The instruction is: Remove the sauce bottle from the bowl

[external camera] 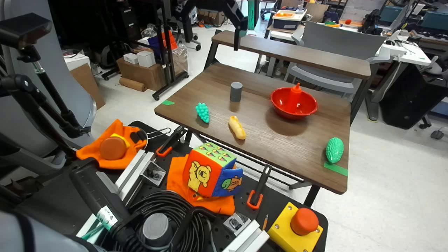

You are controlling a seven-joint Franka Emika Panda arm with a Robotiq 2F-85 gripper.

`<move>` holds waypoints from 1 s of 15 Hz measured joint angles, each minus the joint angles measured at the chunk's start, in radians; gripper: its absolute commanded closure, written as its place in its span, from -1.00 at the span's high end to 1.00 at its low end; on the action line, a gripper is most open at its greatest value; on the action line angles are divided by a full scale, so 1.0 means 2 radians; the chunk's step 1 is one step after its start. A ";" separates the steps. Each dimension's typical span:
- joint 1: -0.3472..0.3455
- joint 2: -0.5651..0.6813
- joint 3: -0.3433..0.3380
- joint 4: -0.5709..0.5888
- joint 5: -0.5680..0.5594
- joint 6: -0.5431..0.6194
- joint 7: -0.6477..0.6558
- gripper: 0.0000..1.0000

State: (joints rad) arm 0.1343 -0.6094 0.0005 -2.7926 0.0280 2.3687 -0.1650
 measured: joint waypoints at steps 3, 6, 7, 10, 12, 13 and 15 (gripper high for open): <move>-0.003 0.012 -0.003 0.016 0.000 0.002 0.002 1.00; -0.015 0.053 -0.014 0.053 0.000 0.012 0.011 1.00; -0.022 0.073 -0.018 0.070 0.000 0.014 0.014 1.00; -0.046 0.148 -0.034 0.133 0.001 0.015 0.025 1.00; -0.061 0.205 -0.042 0.180 0.003 0.015 0.035 1.00; -0.068 0.234 -0.045 0.204 0.006 0.015 0.040 1.00; -0.079 0.291 -0.048 0.251 0.019 0.014 0.046 1.00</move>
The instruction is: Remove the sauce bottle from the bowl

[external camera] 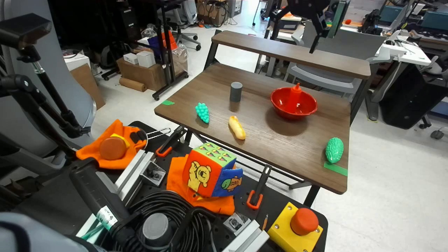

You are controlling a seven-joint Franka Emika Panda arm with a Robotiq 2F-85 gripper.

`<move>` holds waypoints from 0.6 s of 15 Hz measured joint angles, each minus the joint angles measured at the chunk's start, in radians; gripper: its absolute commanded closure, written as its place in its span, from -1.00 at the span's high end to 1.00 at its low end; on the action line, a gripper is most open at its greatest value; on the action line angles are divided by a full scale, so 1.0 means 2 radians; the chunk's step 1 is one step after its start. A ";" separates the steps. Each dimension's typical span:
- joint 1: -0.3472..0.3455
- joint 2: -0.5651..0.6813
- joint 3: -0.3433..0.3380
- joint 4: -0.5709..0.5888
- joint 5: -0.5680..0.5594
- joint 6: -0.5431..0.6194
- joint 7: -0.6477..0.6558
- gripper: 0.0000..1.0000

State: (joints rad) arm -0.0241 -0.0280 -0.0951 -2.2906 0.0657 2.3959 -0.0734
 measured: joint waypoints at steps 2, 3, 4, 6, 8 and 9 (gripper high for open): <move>-0.009 0.055 0.000 0.048 0.012 -0.001 0.006 1.00; -0.012 0.080 0.000 0.070 0.016 -0.001 0.011 1.00; -0.014 0.103 0.000 0.092 0.020 -0.001 0.015 1.00; -0.017 0.143 0.001 0.130 0.024 -0.001 0.023 1.00; -0.018 0.176 0.003 0.163 0.030 -0.002 0.026 1.00; -0.018 0.191 0.005 0.179 0.033 -0.004 0.029 1.00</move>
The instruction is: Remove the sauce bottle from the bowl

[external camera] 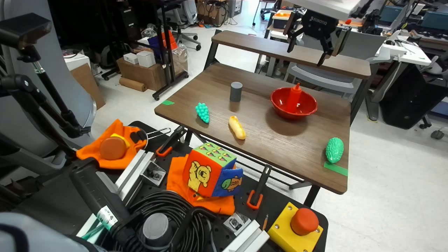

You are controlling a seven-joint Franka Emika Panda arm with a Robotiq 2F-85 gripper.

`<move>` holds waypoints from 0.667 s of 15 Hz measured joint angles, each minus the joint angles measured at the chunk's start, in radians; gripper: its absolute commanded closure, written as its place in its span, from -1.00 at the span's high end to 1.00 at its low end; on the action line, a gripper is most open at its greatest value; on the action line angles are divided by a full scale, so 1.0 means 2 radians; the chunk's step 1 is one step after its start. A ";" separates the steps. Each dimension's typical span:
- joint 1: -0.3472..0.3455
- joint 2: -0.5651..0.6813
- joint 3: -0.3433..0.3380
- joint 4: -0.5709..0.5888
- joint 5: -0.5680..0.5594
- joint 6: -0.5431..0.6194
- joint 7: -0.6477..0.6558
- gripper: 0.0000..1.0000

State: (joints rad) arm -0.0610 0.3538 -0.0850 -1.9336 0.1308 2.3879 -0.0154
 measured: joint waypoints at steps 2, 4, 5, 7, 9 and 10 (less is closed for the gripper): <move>-0.001 0.026 0.004 0.030 0.004 -0.010 0.006 1.00; -0.001 0.050 0.005 0.060 0.005 -0.029 0.017 1.00; -0.001 0.063 0.005 0.076 0.005 -0.039 0.025 1.00; -0.001 0.089 0.005 0.105 0.003 -0.057 0.041 1.00; -0.001 0.115 0.003 0.132 -0.001 -0.071 0.055 1.00; -0.001 0.128 0.002 0.145 -0.003 -0.079 0.060 1.00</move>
State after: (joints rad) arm -0.0629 0.6089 -0.0814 -1.6439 0.1253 2.2297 0.1045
